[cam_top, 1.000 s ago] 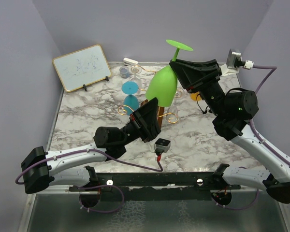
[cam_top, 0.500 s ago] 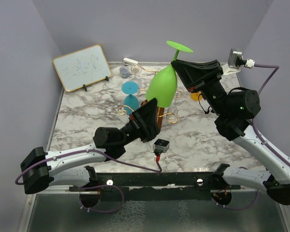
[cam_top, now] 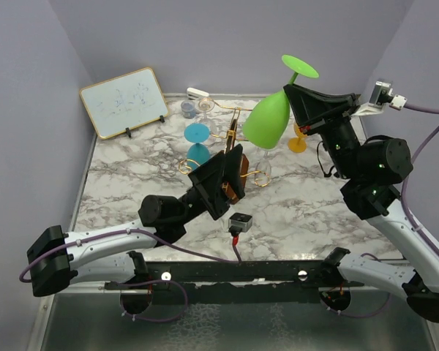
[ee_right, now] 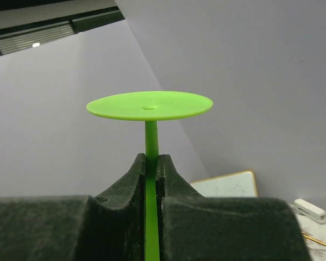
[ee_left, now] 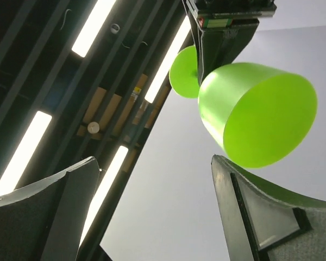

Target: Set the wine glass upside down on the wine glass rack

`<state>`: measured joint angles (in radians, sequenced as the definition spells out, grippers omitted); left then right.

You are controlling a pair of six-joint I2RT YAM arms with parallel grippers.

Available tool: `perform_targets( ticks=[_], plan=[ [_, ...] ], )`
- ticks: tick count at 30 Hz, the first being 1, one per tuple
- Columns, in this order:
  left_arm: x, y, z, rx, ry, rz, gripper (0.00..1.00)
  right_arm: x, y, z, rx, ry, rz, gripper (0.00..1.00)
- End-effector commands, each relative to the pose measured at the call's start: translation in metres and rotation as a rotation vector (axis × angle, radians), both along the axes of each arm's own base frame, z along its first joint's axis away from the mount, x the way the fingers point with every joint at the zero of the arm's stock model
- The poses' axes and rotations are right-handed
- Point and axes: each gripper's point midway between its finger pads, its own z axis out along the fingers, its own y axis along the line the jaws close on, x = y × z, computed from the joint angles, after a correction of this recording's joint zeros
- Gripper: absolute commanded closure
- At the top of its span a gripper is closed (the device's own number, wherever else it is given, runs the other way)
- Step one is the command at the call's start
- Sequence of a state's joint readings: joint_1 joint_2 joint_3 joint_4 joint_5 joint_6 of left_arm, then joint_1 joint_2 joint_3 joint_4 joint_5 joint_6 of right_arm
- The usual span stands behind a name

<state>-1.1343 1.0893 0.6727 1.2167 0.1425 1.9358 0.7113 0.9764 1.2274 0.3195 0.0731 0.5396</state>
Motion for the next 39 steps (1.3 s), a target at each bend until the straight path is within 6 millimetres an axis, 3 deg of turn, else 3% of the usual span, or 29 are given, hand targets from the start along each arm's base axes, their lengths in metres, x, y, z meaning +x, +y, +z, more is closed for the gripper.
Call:
perform_targets(
  ticks=[1, 5, 10, 14, 17, 21, 24, 27, 39],
  plan=[
    [0.016, 0.017, -0.004, -0.037, 0.1, 0.053, 0.1, 0.004, -0.037, 0.002, -0.067, 0.003, -0.2, 0.99],
    [0.037, 0.037, -0.007, -0.069, 0.2, 0.114, 0.03, -0.006, -0.065, -0.022, -0.159, 0.058, -0.296, 0.99],
    [0.067, 0.07, 0.004, -0.167, 0.348, 0.188, 0.03, -0.026, -0.084, -0.081, -0.302, 0.197, -0.291, 0.99],
    [0.098, 0.104, 0.012, -0.289, 0.522, 0.253, 0.03, -0.055, -0.076, -0.136, -0.423, 0.294, -0.141, 0.99],
    [0.123, 0.128, 0.013, -0.398, 0.721, 0.281, 0.03, -0.075, -0.051, -0.188, -0.534, 0.388, 0.047, 0.99],
    [0.144, 0.158, 0.007, -0.545, 0.94, 0.308, 0.03, -0.098, -0.015, -0.236, -0.617, 0.438, 0.3, 0.99],
    [0.152, 0.176, 0.0, -0.63, 1.058, 0.315, 0.03, -0.105, -0.012, -0.25, -0.641, 0.41, 0.343, 0.99],
    [0.159, 0.192, -0.009, -0.712, 1.164, 0.328, 0.03, -0.115, -0.014, -0.248, -0.605, 0.32, 0.357, 0.99],
    [0.178, 0.224, -0.076, -0.868, 1.456, 0.351, 0.03, -0.141, -0.013, -0.253, -0.482, -0.132, 0.373, 0.99]
  ],
)
